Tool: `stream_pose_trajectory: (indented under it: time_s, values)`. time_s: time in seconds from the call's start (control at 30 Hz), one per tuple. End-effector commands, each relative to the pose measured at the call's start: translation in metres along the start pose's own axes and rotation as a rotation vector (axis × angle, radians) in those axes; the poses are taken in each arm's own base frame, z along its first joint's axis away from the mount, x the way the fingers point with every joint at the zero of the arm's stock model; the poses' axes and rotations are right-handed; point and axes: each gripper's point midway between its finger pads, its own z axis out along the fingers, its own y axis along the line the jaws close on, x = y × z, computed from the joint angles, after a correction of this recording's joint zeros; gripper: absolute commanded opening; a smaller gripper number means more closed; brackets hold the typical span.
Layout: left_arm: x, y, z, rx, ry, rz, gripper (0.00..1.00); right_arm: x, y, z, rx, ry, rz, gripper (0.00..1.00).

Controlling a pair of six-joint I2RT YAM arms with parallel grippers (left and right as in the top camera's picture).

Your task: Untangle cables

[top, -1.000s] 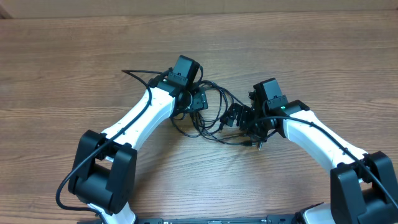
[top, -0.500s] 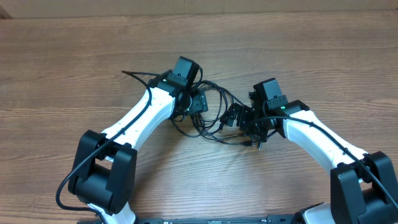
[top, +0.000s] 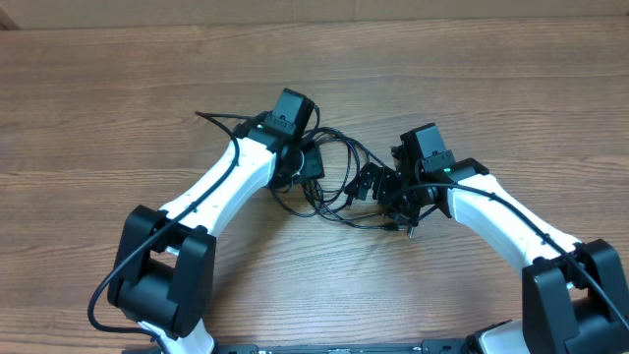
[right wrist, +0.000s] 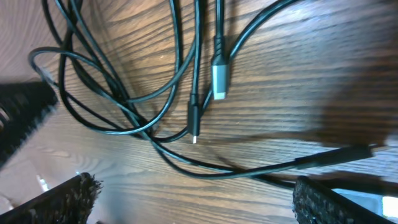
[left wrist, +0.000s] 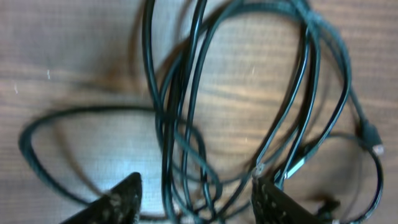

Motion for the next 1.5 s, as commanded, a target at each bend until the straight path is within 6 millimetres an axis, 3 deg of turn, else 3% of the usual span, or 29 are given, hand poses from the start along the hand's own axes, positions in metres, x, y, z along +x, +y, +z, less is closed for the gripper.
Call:
stream_pose_trajectory:
  time_s: [0.0, 0.1, 0.2, 0.5, 0.67, 0.83, 0.97, 1.23, 1.33, 1.47]
  values:
    - [-0.016, -0.006, -0.030, 0.055, 0.030, -0.014, 0.53, 0.002, 0.013, -0.006, -0.048, 0.008, 0.002, 1.00]
    - [-0.028, 0.003, -0.058, 0.022, 0.029, -0.017, 0.53, 0.002, 0.013, -0.006, -0.048, 0.008, 0.002, 1.00]
    - [-0.031, 0.009, -0.063, -0.010, 0.019, -0.022, 0.50, 0.002, 0.013, -0.006, -0.048, 0.008, 0.002, 1.00]
    - [-0.014, 0.012, -0.036, -0.082, 0.016, -0.016, 0.52, 0.003, 0.013, -0.006, -0.048, 0.008, 0.002, 1.00]
    - [-0.031, 0.031, -0.024, -0.179, -0.110, -0.059, 0.59, 0.000, 0.016, -0.006, -0.057, -0.002, -0.005, 1.00]
    - [-0.042, 0.032, -0.006, -0.148, -0.194, -0.095, 0.59, -0.024, 0.037, -0.009, -0.136, -0.102, -0.076, 1.00]
    - [-0.047, 0.024, 0.003, -0.089, -0.223, -0.114, 0.58, -0.035, 0.027, -0.009, -0.074, -0.164, -0.070, 0.88]
    - [-0.047, 0.027, 0.014, -0.085, -0.225, -0.210, 0.53, -0.047, 0.008, -0.011, 0.031, -0.238, -0.053, 0.88]
    - [-0.050, 0.031, 0.008, -0.089, -0.217, -0.242, 0.47, -0.054, -0.003, -0.014, 0.091, -0.286, -0.044, 0.88]
    - [-0.050, 0.026, -0.009, -0.054, -0.147, -0.311, 0.47, -0.064, -0.014, -0.018, 0.156, -0.344, -0.036, 0.88]
